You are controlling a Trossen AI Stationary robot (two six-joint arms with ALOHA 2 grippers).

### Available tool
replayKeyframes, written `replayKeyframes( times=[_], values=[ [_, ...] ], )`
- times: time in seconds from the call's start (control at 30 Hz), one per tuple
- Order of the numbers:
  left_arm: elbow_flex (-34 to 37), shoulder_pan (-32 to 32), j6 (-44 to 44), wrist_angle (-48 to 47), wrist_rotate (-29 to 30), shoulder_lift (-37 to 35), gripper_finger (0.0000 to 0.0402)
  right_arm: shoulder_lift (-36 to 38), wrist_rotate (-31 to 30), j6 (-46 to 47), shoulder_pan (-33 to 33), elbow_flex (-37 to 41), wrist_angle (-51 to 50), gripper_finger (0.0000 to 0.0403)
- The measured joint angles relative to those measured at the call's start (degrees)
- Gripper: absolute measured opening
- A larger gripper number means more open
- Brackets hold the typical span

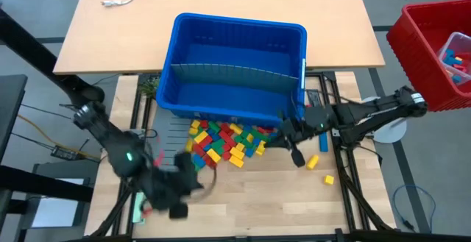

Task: Sort blocks
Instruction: Assemble the blue bin using gray bin divider

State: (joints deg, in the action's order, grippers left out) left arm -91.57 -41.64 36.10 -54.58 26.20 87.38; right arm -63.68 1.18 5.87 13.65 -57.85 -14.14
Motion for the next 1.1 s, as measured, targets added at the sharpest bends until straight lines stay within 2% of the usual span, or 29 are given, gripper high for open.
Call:
replayKeyframes(
  times=[0.07, 0.17, 0.27, 0.4, 0.47, 0.63, 0.77, 0.93, 1.1],
  values=[
    [0.0, -0.82, -1.84, 3.47, 0.42, 3.55, 0.001, 0.0, -2.76, 0.62, 2.26, 1.36, 1.84, 0.0],
    [0.09, 0.65, -9.14, 9.08, 0.98, 7.42, 0.0013, 0.0, -4.36, 1.66, 4.56, 2.62, 3.87, 0.0],
    [-1.27, 3.57, -14.96, 11.46, -1.98, 8.58, 0.0025, 0.02, -4.92, 3.08, 6.22, 3.02, 3.86, 0.0],
    [-2.08, 5.66, -17.1, 10.46, -2.57, 8.58, 0.0065, 0.02, -7.14, 4.15, 8.75, 3.02, 3.8, 0.0],
    [-2.08, 6.0, -16.6, 6.0, -2.75, 8.46, 0.009, 0.02, -8.0, 4.65, 9.73, 3.02, 3.7, 0.0],
    [-2.08, 4.82, -3.41, -10.15, -4.74, 8.42, 0.0141, 0.02, -11.62, 6.14, 12.56, 3.02, 2.8, 0.0],
    [-1.91, 0.15, 11.88, -22.13, -7.93, 10.48, 0.0157, 0.02, -15.61, 6.18, 14.98, 3.02, 2.85, 0.0],
    [-1.92, -6.48, 23.59, -23.92, -6.14, 15.62, 0.0158, 0.02, -19.53, 7.38, 17.59, 3.02, 2.85, 0.0],
    [-1.92, -12.05, 31.84, -28.19, -3.0, 24.28, 0.0158, 0.02, -23.98, 7.54, 20.11, 3.02, 2.87, 0.0]
  ],
)
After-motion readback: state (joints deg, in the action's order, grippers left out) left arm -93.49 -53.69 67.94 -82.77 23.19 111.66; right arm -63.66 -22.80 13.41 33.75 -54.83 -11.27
